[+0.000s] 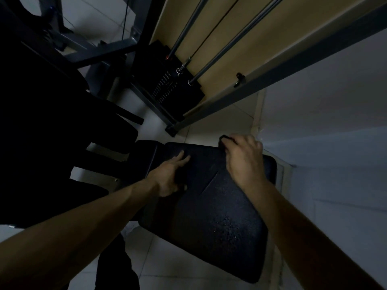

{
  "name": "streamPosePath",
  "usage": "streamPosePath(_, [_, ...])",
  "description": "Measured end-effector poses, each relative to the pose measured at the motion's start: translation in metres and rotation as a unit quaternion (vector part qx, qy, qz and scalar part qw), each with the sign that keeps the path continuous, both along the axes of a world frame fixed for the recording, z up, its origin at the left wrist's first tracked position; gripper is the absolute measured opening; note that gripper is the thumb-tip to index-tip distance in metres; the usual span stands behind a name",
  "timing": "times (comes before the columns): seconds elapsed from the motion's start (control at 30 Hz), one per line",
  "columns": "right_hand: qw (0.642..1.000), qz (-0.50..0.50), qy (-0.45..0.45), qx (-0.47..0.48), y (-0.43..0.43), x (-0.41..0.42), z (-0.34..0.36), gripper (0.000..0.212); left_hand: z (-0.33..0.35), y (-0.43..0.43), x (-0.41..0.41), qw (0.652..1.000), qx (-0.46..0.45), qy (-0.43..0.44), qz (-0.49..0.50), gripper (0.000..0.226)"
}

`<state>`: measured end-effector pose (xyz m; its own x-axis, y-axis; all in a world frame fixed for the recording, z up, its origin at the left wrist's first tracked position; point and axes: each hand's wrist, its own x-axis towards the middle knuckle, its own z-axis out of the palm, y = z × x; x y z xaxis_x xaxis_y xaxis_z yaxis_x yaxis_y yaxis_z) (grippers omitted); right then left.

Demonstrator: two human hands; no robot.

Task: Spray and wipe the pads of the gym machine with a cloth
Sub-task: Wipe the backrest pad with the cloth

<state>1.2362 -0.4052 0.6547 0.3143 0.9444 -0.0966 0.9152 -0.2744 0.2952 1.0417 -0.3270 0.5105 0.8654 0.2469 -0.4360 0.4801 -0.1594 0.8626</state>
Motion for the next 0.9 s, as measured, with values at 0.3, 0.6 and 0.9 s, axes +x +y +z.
streamPosePath(0.3, [0.971,0.16,0.11,-0.139,-0.059,-0.086,-0.032,0.046,-0.014,-0.005,-0.003,0.999,0.015,-0.037,0.015,0.104])
streamPosePath(0.6, [1.0,-0.014,0.016,0.011,0.007,-0.037,-0.041,0.049,-0.021,0.003,-0.024,0.996,-0.034,0.073,0.037,0.129])
streamPosePath(0.9, [0.969,0.163,0.138,-0.124,-0.025,-0.067,-0.055,0.053,-0.036,-0.003,-0.033,0.997,-0.05,0.055,0.032,0.154])
